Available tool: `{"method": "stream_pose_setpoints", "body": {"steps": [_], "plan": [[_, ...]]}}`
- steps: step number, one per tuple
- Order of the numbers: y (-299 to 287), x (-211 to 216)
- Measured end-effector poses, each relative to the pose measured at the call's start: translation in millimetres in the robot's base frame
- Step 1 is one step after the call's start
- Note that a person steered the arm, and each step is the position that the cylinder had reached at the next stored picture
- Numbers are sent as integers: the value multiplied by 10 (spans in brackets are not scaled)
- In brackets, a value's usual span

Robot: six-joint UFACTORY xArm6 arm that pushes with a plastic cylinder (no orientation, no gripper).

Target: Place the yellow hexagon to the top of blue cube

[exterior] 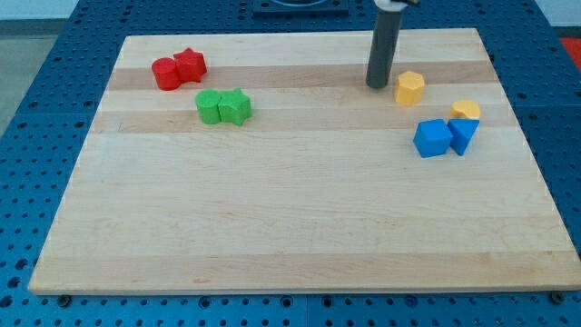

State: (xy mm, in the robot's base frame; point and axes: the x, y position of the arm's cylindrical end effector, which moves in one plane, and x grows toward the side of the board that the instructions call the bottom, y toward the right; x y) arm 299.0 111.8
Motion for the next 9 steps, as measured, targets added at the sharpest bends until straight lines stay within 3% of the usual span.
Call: {"method": "stream_pose_setpoints", "body": {"steps": [1, 5, 6, 7, 8, 9], "plan": [[48, -177], [191, 955], [1, 796], [-75, 314], [141, 160], [273, 325]]}}
